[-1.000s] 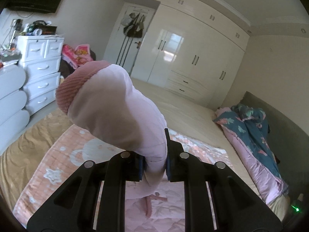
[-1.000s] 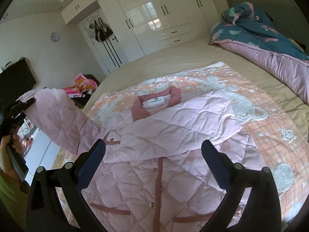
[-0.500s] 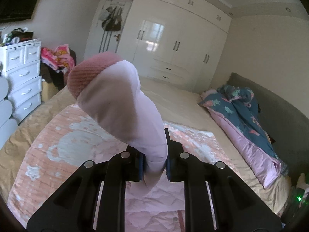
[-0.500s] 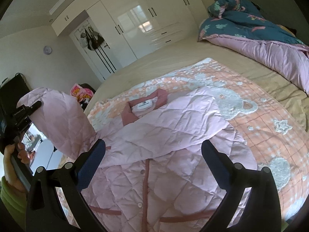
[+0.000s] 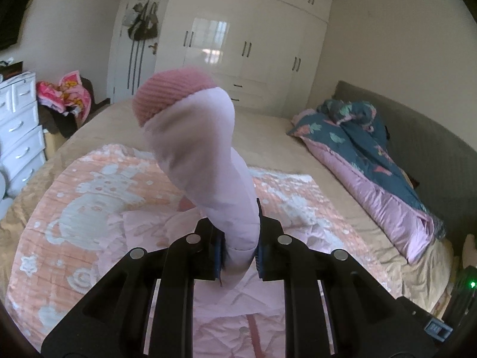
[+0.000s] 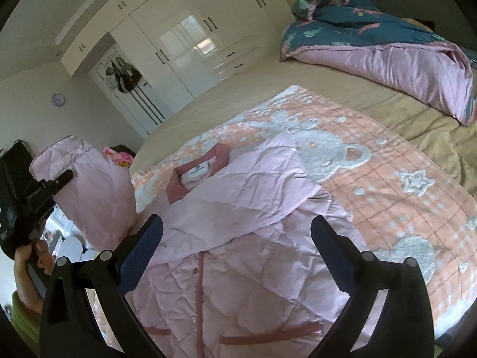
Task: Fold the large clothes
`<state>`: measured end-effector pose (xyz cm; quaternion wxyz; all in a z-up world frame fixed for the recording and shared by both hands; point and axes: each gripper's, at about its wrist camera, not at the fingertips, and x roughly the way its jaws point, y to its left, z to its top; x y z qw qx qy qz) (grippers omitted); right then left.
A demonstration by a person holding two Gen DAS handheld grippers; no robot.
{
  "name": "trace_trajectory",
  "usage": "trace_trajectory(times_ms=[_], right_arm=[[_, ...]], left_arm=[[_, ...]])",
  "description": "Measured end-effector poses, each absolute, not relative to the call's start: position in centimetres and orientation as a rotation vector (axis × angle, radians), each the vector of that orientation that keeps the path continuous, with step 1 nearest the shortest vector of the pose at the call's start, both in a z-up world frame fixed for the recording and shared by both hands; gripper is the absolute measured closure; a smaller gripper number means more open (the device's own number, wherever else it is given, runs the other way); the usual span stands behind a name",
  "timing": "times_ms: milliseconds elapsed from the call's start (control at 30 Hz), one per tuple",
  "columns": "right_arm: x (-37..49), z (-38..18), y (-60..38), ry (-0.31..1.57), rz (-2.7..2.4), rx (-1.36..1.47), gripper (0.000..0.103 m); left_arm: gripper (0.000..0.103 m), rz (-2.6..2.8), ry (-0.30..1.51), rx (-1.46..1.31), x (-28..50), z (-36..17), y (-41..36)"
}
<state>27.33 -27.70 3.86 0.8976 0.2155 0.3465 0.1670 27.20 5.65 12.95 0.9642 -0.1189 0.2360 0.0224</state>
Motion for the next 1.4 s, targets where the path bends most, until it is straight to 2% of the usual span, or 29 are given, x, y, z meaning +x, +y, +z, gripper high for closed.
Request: trace_trajectory(times_ms=[567,933,1200,1267,1333,1400], right_arm=[[28.4,1.9,-30.8,0.747,0.280,0.468,0.004],[29.1,0.1,-32.0,0.795,0.232,0.476,0.004],[29.3,-0.7,-32.9,0.815,0.198,0.489,0.004],[29.4,-0.8,-32.9,0.819,0.192,0.486,0.004],[29.4,-1.0,-32.7,0.826,0.192,0.481,0.004],[29.6,-1.1,-32.2,0.834,0.196,0.469,0.004]], left_arm=[[0.093,-0.026,0.638,-0.124,30.4,6.2,-0.8],[0.084,-0.109,0.766,-0.060,31.5,1.1,-4.6],[0.061,-0.206,0.927,0.022,31.3,-2.9,-7.4],[0.049,-0.216,0.979,0.052,31.0,-3.7,-7.7],[0.019,-0.230,1.023,0.053,30.6,-4.1,-7.5],[0.013,-0.257,1.026,0.013,30.0,-4.0,-6.8]])
